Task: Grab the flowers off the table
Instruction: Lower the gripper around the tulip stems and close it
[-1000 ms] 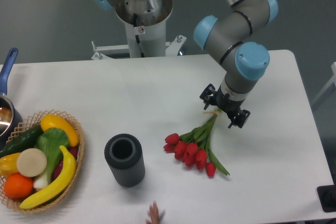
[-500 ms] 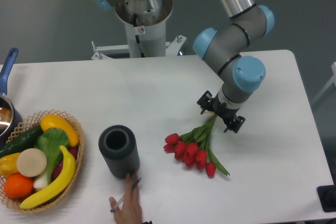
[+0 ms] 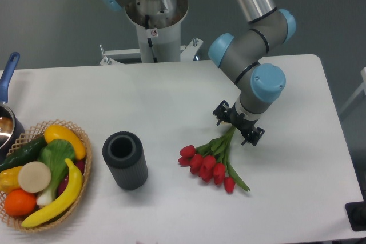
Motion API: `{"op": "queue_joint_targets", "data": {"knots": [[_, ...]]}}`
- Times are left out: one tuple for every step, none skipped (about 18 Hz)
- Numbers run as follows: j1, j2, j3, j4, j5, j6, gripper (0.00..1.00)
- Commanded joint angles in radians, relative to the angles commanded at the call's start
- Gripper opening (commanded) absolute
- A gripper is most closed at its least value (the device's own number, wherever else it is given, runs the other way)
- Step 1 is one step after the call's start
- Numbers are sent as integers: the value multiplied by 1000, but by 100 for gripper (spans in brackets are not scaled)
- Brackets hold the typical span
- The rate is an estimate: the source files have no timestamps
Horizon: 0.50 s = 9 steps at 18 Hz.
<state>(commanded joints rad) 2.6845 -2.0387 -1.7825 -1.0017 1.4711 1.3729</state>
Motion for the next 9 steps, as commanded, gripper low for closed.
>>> {"op": "queue_joint_targets", "data": {"knots": [[-5,-2,0,0,0,0,99],[-11,0,0,0,0,0,97],[-12,0,-2,0,0,-3,93],[-12,0,-2,0,0,-14,88],[-12,0,-2,0,0,-18,82],[-12,0,-2,0,0,-18,76],[-12,2,-2,0,0,-18,70],[-12,0,-2,0,0,-18,64],[-12,2,-2,0,0,-20,58]]}}
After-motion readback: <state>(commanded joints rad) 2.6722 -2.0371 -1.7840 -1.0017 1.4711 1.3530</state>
